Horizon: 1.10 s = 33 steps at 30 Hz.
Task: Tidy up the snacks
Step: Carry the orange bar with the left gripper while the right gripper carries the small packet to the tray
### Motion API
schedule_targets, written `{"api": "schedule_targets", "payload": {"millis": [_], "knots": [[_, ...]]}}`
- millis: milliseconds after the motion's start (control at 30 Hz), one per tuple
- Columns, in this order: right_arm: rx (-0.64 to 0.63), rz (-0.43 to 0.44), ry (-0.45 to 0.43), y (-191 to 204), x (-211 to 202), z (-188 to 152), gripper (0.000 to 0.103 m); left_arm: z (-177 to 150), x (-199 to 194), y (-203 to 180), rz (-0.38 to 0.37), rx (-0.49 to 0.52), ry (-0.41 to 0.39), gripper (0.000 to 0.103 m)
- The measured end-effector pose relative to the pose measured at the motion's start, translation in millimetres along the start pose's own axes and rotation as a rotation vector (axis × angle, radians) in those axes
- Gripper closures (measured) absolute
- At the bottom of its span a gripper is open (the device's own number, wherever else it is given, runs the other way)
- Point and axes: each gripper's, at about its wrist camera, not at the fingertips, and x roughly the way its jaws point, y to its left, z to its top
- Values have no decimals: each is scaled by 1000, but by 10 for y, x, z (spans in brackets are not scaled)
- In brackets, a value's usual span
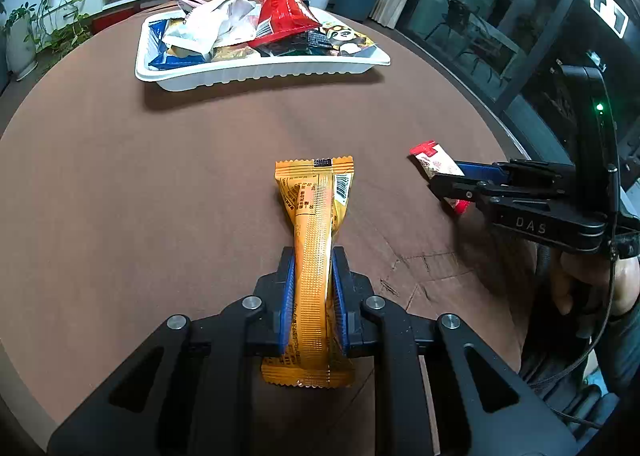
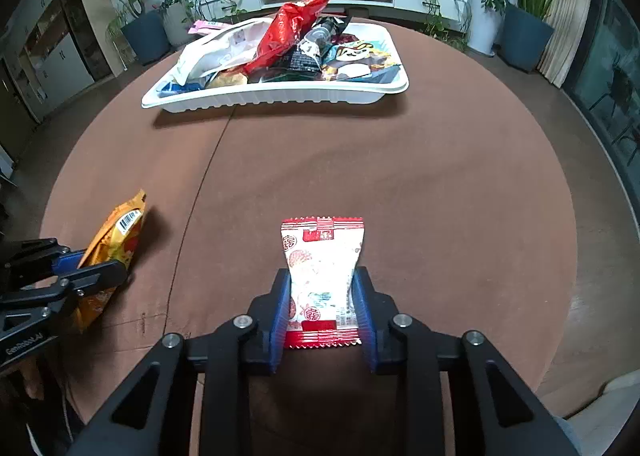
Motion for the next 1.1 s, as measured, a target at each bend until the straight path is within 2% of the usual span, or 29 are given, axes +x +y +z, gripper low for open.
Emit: {"api": "schedule_targets", "payload": {"millis": [300, 400, 633, 833, 967, 1100], "knots": [[23, 63, -24, 8, -96, -15, 73, 3, -60, -16, -24, -6, -17, 87], [13, 90, -54, 56, -203, 0, 73, 23, -111, -21, -40, -13, -35, 87], [63, 143, -54, -48, -249, 99, 73, 199, -292, 26, -75, -41, -90, 87], [98, 161, -147, -262, -569, 524, 73, 612, -513, 194, -65, -59, -164, 87], [106, 165, -215, -356, -728, 954, 73, 1091, -632, 250, -47, -51, -225, 87], [127, 178, -246, -420, -713, 1376, 73, 1523, -621, 286, -31, -50, -257, 87]]}}
